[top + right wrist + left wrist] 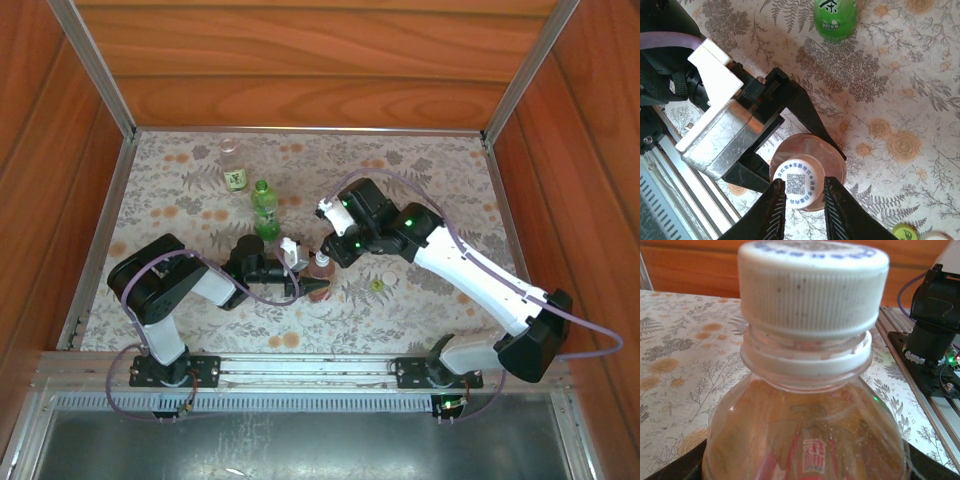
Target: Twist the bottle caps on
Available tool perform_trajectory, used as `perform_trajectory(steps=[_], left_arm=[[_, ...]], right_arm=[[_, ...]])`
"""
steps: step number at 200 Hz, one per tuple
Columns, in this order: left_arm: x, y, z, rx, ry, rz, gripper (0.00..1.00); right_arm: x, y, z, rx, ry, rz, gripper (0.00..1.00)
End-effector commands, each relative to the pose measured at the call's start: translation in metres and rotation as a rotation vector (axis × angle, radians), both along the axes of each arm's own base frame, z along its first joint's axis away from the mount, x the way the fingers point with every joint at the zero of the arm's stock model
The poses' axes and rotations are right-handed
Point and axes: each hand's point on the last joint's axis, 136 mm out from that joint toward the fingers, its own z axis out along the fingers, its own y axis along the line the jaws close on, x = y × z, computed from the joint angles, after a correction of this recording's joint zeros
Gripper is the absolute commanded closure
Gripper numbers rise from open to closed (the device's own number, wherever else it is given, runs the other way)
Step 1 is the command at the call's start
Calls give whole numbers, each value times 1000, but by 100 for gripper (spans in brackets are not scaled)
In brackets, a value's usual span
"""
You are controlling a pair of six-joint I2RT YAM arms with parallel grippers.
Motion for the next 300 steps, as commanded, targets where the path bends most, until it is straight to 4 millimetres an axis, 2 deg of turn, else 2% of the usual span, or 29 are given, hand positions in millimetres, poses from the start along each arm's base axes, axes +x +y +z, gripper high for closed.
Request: perform_trajectory(steps=[1, 24, 64, 84, 107, 122, 148, 176, 196, 238, 260, 282, 300], left_arm=[[-4, 5, -15, 50, 55, 0, 41], [-4, 4, -14, 49, 54, -1, 41], [-4, 4, -14, 50, 56, -2, 41], [-4, 4, -13, 48, 54, -1, 41], [-4, 5, -15, 51, 57, -1, 41], [-4, 4, -15, 50, 57, -3, 41], [-4, 5, -14, 50, 55, -4, 41], [-5, 5, -14, 49, 54, -4, 41], [-4, 4, -13, 48, 53, -5, 41], [-5, 4, -13, 49, 54, -4, 41], [-5, 5, -14, 50, 57, -6, 41], [-5, 4, -13, 49, 54, -4, 41], [-5, 4, -14, 50, 55, -5, 41]], right_arm=[[-7, -10, -31, -77, 80, -7, 73], [-5, -15, -40, -112, 74, -18, 73], [-3, -7, -18, -61, 52, -2, 74], [-4, 1, -6, -16, 53, 16, 71], [-8, 8, 0, -1, 70, 39, 67], [-6, 9, 3, 8, 60, 31, 68], [4, -5, -12, -64, 30, -27, 75], [0, -10, -35, -112, 74, -24, 76], [0, -15, -47, -164, 88, -26, 83], [-5, -10, -42, -141, 115, 3, 84], [-10, -1, -29, -105, 111, 36, 78], [-10, 4, -18, -102, 74, 44, 60], [-9, 2, -16, -138, 53, 38, 54]])
